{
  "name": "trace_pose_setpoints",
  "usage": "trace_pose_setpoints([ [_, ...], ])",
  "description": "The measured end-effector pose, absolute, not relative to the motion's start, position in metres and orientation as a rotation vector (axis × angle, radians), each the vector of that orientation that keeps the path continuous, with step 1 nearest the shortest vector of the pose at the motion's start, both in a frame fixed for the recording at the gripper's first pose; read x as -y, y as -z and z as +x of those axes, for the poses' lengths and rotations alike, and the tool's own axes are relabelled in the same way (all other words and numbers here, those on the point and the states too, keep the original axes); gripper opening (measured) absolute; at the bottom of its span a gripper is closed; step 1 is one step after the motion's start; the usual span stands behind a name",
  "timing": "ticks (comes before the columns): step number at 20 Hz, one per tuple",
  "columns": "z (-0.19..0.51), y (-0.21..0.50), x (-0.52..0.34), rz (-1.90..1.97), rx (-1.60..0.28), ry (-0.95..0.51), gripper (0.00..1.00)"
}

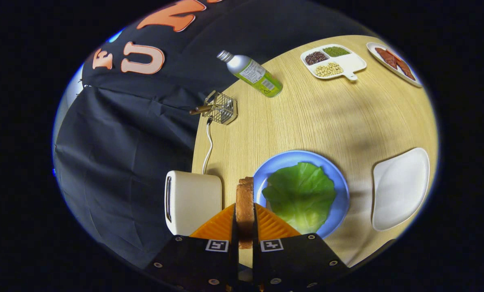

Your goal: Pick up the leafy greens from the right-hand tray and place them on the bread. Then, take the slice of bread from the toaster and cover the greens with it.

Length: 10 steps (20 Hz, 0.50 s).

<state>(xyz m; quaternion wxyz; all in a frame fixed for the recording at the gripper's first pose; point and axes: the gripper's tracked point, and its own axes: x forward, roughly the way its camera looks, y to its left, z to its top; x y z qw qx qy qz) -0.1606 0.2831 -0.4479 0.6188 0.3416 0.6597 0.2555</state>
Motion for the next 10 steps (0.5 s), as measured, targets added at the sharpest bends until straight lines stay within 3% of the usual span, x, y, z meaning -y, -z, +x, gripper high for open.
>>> trace_pose_setpoints([
  [7, -0.168, 0.486, -0.263, 0.723, -1.554, -0.518, 0.16],
  [9, -0.165, 0.490, -0.258, 0.696, -1.542, -0.502, 0.23],
  [10, -0.163, 0.489, -0.258, 0.694, -1.534, -0.498, 0.37],
])
